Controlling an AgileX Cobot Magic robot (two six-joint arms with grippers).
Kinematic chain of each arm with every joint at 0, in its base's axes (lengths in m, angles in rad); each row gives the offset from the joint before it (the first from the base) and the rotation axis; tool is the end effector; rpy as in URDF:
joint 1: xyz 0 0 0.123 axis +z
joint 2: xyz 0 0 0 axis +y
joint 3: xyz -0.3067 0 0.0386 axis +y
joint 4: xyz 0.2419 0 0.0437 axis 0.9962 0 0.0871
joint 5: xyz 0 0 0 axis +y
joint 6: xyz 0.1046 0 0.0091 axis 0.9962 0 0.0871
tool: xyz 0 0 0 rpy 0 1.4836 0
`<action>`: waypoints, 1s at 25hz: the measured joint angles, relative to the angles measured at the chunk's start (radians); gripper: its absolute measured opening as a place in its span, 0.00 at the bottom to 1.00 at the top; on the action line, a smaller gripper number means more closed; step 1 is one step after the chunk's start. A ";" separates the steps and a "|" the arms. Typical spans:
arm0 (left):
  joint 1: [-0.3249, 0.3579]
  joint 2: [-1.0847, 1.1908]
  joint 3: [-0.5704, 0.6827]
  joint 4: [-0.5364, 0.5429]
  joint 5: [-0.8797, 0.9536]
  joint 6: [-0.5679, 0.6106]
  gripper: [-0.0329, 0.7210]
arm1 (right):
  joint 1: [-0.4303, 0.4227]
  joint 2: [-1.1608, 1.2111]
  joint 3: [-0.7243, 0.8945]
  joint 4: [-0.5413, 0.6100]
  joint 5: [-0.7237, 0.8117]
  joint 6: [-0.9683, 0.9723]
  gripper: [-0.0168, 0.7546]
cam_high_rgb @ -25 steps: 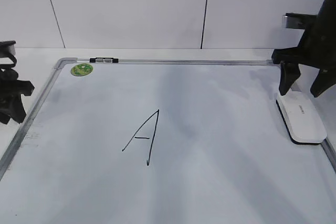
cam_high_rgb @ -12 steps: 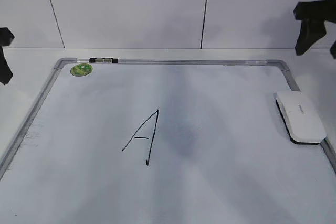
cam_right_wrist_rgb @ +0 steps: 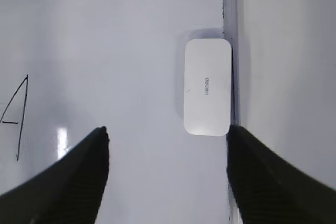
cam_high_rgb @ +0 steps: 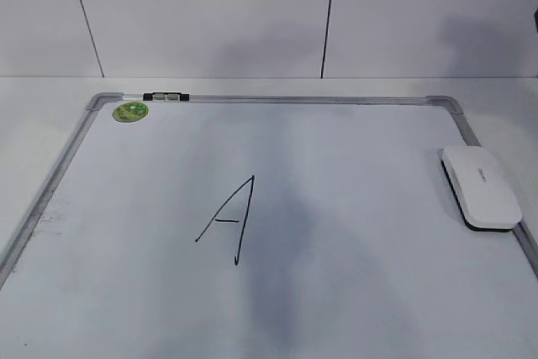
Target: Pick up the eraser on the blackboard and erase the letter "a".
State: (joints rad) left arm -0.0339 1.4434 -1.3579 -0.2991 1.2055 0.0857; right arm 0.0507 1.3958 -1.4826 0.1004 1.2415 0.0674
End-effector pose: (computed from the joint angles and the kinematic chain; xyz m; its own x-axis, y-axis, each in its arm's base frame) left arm 0.2806 -0.0384 0.3613 -0.9302 0.0085 -0.3669 0.1129 0.9578 -0.2642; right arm 0.2715 0.0237 0.4047 -0.8794 0.0549 -0.4730 -0.0085 0.9914 0.1309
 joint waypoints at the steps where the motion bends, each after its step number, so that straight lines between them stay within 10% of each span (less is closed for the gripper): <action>1: -0.003 -0.018 0.000 0.000 0.005 0.000 0.36 | 0.000 -0.031 0.018 0.007 0.002 0.000 0.75; 25: -0.047 -0.653 0.246 -0.060 0.055 0.000 0.36 | 0.000 -0.820 0.446 0.061 0.024 0.000 0.75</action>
State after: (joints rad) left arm -0.0805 0.7903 -1.1120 -0.3590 1.2605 0.0857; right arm 0.0507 0.5753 -1.0366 0.1614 1.2655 0.0674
